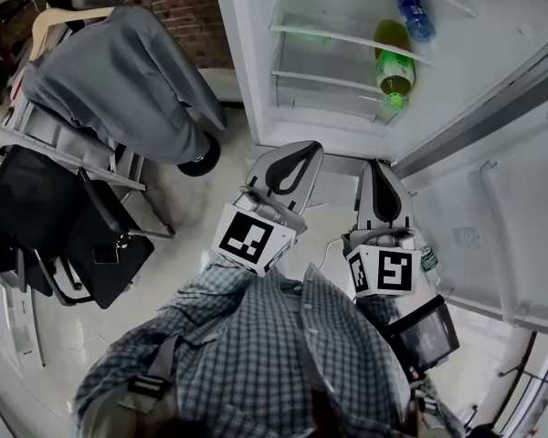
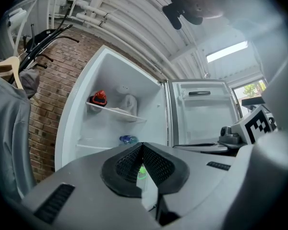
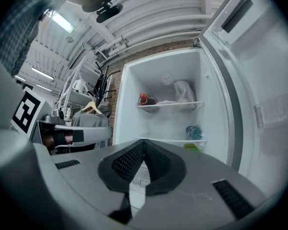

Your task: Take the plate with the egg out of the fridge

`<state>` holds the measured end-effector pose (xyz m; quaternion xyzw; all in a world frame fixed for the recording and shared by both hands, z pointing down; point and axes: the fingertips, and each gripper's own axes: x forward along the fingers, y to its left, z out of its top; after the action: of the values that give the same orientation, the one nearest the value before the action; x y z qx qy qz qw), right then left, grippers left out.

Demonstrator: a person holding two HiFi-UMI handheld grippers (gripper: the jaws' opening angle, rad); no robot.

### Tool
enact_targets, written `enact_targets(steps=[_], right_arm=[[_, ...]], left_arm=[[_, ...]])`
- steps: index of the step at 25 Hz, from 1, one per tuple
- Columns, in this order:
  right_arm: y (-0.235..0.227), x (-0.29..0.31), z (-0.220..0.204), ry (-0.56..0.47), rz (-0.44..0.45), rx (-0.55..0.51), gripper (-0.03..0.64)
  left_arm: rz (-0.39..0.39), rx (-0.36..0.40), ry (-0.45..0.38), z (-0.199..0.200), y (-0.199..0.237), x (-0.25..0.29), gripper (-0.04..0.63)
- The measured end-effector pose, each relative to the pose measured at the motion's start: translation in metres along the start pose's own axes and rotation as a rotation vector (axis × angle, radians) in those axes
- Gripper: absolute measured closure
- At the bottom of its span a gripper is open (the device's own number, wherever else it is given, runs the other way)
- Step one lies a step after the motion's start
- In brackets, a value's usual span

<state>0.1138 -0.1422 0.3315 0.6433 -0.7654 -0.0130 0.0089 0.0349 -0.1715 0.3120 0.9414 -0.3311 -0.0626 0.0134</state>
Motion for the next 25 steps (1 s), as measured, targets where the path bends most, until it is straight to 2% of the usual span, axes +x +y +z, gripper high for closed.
enact_targets(steps=[9,16,20,25], right_arm=[[0.007,0.052,0.002,0.018,-0.006,-0.032,0.612],[0.001,0.077,0.007,0.052,-0.032,-0.059,0.612],[-0.004,0.093,0.018,0.075,-0.031,-0.110,0.612],[-0.019,0.118,0.027,0.079,-0.032,-0.199,0.612]], left_arm=[[-0.029,-0.014,-0.018,0.002,0.047,0.027,0.589],[-0.036,-0.068,-0.027,0.002,0.069,0.042,0.589],[-0.032,-0.100,-0.033,0.013,0.077,0.052,0.589],[-0.029,-0.069,-0.060,0.021,0.087,0.070,0.589]])
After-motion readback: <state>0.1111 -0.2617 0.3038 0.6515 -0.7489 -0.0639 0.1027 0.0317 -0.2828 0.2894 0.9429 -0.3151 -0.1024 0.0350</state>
